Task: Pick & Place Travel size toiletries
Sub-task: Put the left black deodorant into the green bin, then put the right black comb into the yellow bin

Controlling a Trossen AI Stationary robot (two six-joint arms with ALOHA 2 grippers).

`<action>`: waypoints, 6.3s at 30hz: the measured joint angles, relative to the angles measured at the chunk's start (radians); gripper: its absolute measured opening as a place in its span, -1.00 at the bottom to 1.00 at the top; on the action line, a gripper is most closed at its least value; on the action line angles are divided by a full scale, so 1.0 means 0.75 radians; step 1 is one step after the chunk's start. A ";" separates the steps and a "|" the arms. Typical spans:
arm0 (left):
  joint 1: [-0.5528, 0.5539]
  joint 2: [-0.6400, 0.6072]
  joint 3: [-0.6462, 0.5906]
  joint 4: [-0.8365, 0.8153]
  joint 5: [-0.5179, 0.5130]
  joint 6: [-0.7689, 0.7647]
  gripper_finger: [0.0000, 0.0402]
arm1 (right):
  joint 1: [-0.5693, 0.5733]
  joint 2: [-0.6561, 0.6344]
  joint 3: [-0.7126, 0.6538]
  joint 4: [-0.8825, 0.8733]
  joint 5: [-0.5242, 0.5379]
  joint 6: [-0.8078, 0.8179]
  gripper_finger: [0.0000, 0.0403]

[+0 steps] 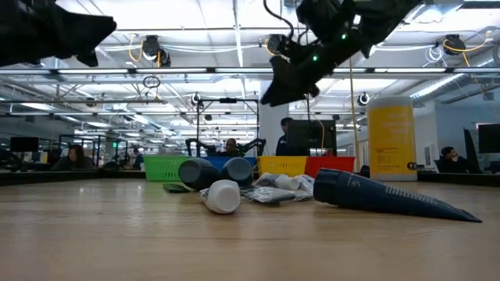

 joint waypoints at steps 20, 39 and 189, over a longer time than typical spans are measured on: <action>0.204 1.291 0.969 -0.903 -0.258 0.207 -0.81 | 0.221 0.161 -0.726 1.366 -0.136 -0.303 -0.08; 0.225 2.179 1.560 -1.505 0.156 0.887 0.45 | 0.286 0.207 -0.876 1.494 -0.137 -0.045 -0.09; 1.129 2.172 1.520 -1.094 -0.002 -0.425 -0.29 | 0.340 0.207 -0.876 1.442 -0.136 0.105 -0.09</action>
